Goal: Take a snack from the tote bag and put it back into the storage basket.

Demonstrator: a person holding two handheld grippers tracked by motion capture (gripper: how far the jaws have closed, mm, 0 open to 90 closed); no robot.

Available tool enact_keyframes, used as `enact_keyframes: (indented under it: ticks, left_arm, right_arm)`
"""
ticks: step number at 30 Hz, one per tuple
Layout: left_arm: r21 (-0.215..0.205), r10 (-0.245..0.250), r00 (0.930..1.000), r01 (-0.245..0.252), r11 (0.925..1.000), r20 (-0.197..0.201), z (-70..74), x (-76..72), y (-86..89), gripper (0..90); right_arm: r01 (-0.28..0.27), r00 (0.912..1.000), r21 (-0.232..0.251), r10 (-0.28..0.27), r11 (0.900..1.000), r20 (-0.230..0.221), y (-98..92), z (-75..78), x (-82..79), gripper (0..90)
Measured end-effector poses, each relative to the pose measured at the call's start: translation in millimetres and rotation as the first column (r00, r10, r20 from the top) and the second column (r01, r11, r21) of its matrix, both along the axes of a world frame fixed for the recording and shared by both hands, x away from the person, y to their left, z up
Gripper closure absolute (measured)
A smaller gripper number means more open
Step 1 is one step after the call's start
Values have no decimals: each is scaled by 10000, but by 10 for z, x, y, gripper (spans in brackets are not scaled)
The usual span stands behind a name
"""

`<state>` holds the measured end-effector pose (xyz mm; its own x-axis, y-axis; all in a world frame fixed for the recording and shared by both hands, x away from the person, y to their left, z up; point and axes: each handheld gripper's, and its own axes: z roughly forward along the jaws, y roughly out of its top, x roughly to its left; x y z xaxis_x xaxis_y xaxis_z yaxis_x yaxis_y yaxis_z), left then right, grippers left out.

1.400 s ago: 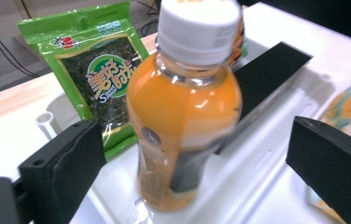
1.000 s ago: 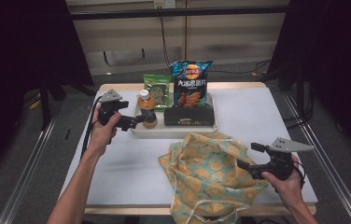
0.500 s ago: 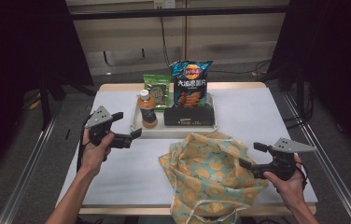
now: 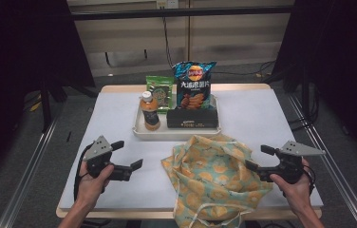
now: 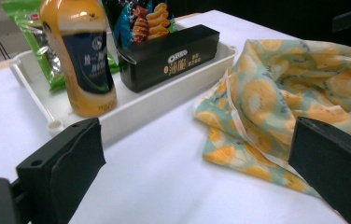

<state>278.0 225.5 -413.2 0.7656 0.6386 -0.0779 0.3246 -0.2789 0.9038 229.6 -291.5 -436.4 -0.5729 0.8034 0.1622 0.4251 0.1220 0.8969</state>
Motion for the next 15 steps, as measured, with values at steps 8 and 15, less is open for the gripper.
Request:
enact_keyframes:
  ticks: [8,15]
  left_arm:
    - [-205,489,9986,-494,9986,-206,-189,-221,105,21]
    - [-58,732,9973,-732,9973,-100,-246,-217,146,22]
  right_arm:
    - [55,10000,-11,-55,10000,2,6,-5,0,104]
    - [182,9998,66,-182,9998,28,-29,-5,-4,105]
